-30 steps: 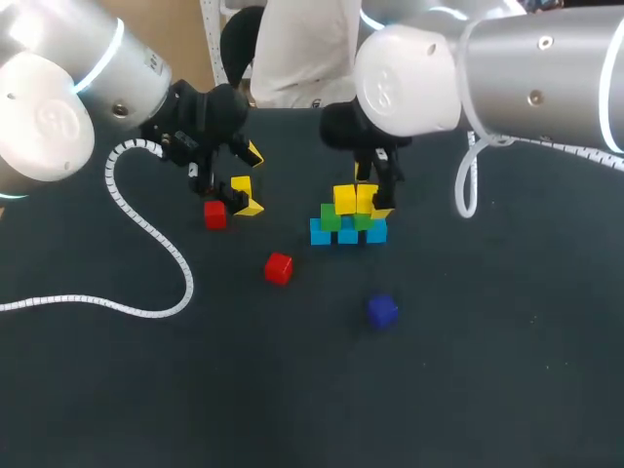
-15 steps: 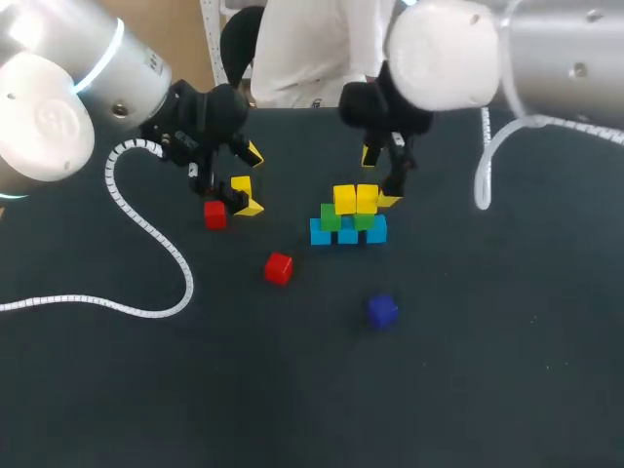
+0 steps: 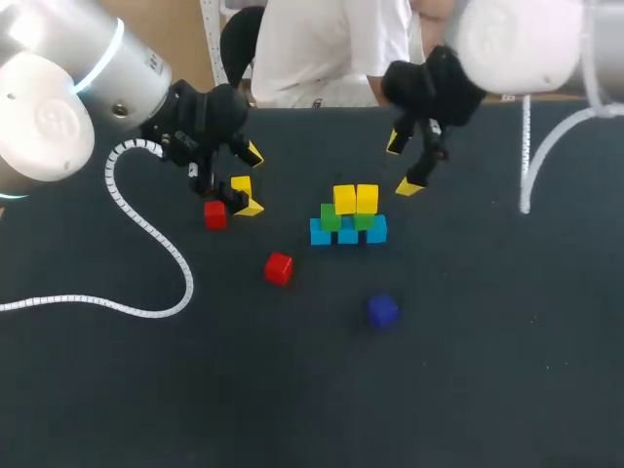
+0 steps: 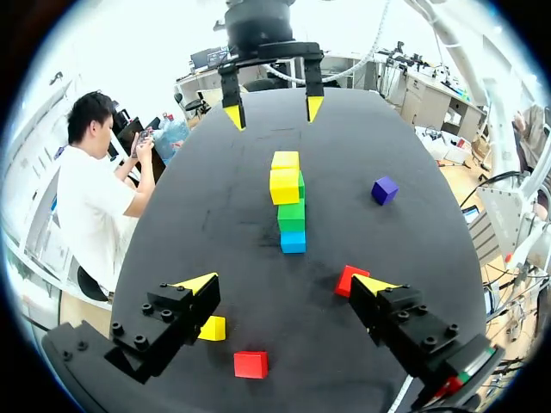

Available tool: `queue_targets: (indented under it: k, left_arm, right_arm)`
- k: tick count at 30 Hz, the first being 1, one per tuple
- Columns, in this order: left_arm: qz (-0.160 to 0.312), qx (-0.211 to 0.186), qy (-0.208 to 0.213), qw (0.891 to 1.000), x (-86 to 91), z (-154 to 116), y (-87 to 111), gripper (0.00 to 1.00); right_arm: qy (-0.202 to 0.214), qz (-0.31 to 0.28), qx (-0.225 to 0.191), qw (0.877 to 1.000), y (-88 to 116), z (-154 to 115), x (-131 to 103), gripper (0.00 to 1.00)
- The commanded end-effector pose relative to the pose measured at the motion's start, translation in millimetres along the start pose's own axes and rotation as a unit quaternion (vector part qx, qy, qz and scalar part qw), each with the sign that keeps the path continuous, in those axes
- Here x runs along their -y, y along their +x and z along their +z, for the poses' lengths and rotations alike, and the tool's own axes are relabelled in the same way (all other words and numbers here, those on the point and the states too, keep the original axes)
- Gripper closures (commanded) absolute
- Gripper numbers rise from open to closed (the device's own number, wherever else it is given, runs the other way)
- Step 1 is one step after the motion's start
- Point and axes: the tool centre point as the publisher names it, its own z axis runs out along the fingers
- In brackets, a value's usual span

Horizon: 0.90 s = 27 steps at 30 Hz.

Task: Place the blue cubes, place green cubes on the blue cubes, place the yellow cubes on the green cubes, then place the red cubes on the yellow cubes, and place purple cube on the red cubes.

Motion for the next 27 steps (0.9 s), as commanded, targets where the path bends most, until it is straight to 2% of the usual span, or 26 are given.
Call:
queue_targets:
  k: [1,8,11,19,27]
  left_arm:
    - [0.001,0.001,0.001,1.0,-0.3,0,0.6,0.0]
    - [0.001,0.001,0.001,1.0,-0.3,0,0.6,0.0]
    - [0.001,0.001,0.001,1.0,-0.3,0,0.6,0.0]
    - [0.001,0.001,0.001,1.0,-0.3,0,0.6,0.0]
    - [0.001,0.001,0.001,1.0,-0.3,0,0.6,0.0]
  right_arm:
    - [0.021,0.005,0.034,0.999,9,-7,-8,0.0]
    - [0.03,0.02,0.095,0.995,11,-15,-3,0.0]
    - [0.031,0.021,0.104,0.994,11,-20,0,0.0]
    - [0.016,0.012,0.124,0.992,22,-36,-1,0.0]
    - [0.005,-0.004,0.109,0.994,23,-38,-8,0.0]
